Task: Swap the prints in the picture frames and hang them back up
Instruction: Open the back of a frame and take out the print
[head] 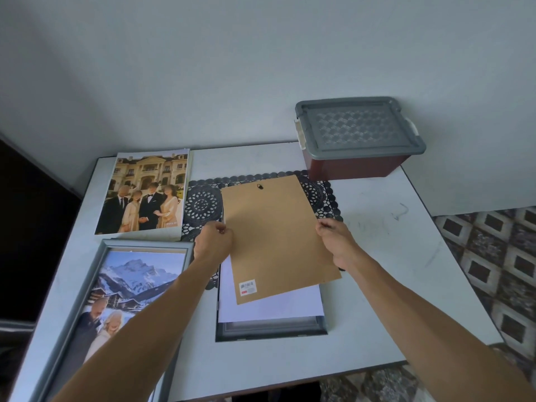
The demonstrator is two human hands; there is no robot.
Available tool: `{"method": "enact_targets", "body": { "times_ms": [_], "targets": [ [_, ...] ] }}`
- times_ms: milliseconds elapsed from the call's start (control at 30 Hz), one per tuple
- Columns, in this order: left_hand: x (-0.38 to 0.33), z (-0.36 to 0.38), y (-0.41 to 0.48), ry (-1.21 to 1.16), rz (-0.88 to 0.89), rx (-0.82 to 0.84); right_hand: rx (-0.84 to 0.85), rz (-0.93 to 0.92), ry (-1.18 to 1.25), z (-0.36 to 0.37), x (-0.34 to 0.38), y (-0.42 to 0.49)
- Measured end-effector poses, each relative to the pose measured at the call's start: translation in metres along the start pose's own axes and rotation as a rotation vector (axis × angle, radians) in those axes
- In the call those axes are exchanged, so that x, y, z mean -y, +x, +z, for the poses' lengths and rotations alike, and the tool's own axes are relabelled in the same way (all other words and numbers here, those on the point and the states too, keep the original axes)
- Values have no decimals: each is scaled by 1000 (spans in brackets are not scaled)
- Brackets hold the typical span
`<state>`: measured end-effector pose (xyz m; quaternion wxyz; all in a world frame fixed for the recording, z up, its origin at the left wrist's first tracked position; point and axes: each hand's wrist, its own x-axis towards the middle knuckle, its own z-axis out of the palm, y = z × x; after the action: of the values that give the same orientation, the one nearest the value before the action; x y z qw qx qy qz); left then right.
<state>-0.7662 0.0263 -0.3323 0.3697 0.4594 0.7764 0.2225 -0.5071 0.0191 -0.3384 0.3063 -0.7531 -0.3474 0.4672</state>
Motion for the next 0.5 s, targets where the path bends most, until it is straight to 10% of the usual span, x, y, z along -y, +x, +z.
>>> {"method": "enact_targets", "body": {
  "times_ms": [500],
  "targets": [
    [-26, 45, -65, 3, 37, 257, -82, -61, -91, -79, -17, -23]
  ]
}}
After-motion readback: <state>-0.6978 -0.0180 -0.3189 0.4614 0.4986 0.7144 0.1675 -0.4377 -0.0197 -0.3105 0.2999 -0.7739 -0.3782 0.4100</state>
